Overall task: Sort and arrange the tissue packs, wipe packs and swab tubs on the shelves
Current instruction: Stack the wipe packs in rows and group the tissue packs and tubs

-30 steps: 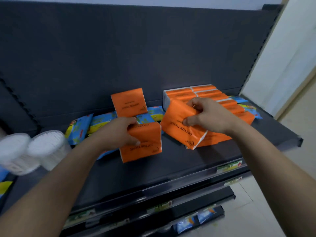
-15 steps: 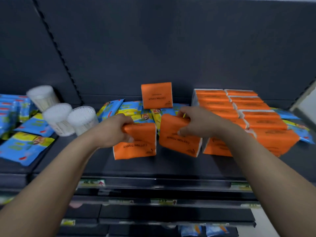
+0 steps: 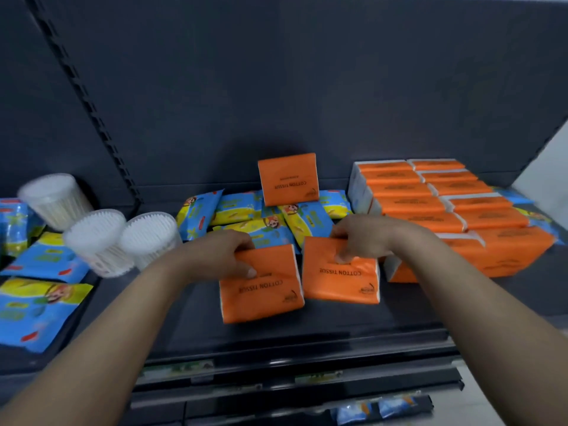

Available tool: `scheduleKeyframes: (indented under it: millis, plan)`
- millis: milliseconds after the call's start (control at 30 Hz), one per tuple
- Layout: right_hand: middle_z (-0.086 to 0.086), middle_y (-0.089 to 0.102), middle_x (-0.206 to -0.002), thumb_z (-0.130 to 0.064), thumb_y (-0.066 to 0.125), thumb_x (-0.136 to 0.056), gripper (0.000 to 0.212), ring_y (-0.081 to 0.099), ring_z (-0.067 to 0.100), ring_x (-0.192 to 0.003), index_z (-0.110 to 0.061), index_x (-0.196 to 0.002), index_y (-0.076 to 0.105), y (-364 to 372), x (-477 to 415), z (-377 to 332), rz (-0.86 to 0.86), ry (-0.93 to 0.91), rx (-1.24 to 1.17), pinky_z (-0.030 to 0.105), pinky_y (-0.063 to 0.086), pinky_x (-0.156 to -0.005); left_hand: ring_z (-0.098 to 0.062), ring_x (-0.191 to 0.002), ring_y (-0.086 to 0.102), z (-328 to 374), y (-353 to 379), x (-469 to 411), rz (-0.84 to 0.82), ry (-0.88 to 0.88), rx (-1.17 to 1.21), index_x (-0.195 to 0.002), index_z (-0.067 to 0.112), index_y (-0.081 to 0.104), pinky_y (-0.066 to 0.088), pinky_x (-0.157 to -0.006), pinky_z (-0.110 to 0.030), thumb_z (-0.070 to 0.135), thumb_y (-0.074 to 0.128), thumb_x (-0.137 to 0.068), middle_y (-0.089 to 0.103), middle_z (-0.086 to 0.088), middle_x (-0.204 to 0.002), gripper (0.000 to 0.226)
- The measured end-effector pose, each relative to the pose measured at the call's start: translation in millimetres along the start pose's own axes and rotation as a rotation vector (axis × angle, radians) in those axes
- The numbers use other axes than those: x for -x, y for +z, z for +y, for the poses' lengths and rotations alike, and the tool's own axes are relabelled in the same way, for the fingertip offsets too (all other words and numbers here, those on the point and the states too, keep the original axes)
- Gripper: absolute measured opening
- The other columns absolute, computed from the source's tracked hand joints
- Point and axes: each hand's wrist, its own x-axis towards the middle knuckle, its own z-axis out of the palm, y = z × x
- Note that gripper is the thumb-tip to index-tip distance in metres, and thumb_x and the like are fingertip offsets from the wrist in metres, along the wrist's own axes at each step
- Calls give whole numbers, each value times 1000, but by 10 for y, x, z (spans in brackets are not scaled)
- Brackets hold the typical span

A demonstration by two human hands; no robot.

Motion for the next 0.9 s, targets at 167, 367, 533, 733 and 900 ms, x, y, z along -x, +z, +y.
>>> scheduleKeyframes:
  millis: [167, 367, 533, 733, 900]
  plan:
    - [0, 64, -115, -31, 67, -83, 34, 58, 20, -107, -19, -115, 64, -19, -102, -35, 46, 74, -40, 33, 46, -94, -10, -98, 53, 12, -112, -107, 19, 73, -86, -113, 27, 56, 45, -81, -24, 44, 67, -80, 55, 10, -106, 39]
    - [5, 62, -124, -27, 63, -87, 41, 55, 22, -115, -14, -126, 57, -134, -228, 49, 366, 99, -180, 22, 39, -86, -10, -92, 52, 107, -236, -397, 362, 180, 138, -109, 17, 60, 37, -75, -22, 31, 67, -83, 56, 6, -101, 30]
    - [10, 55, -133, -27, 61, -88, 50, 49, 26, -122, -12, -134, 49, -303, -467, 204, 387, 62, -64, 26, 39, -93, -12, -103, 54, 259, -219, -731, 383, 248, 142, -111, 18, 61, 42, -83, -23, 20, 68, -83, 58, 3, -114, 30]
    - [11, 48, -140, -31, 66, -84, 63, 47, 25, -127, -8, -139, 42, -554, -784, 364, 354, -48, -81, 27, 38, -99, -23, -118, 37, 307, -321, -1077, 674, 125, 80, -124, 14, 49, 34, -102, -37, 20, 72, -77, 41, -6, -126, 53]
    - [11, 49, -137, -26, 65, -84, 60, 48, 26, -124, -7, -137, 43, -645, -975, 432, 266, -88, 46, 30, 41, -97, -27, -128, 27, 302, -390, -1255, 543, 16, -94, -142, 19, 31, 29, -105, -43, 30, 74, -75, 32, -4, -141, 81]
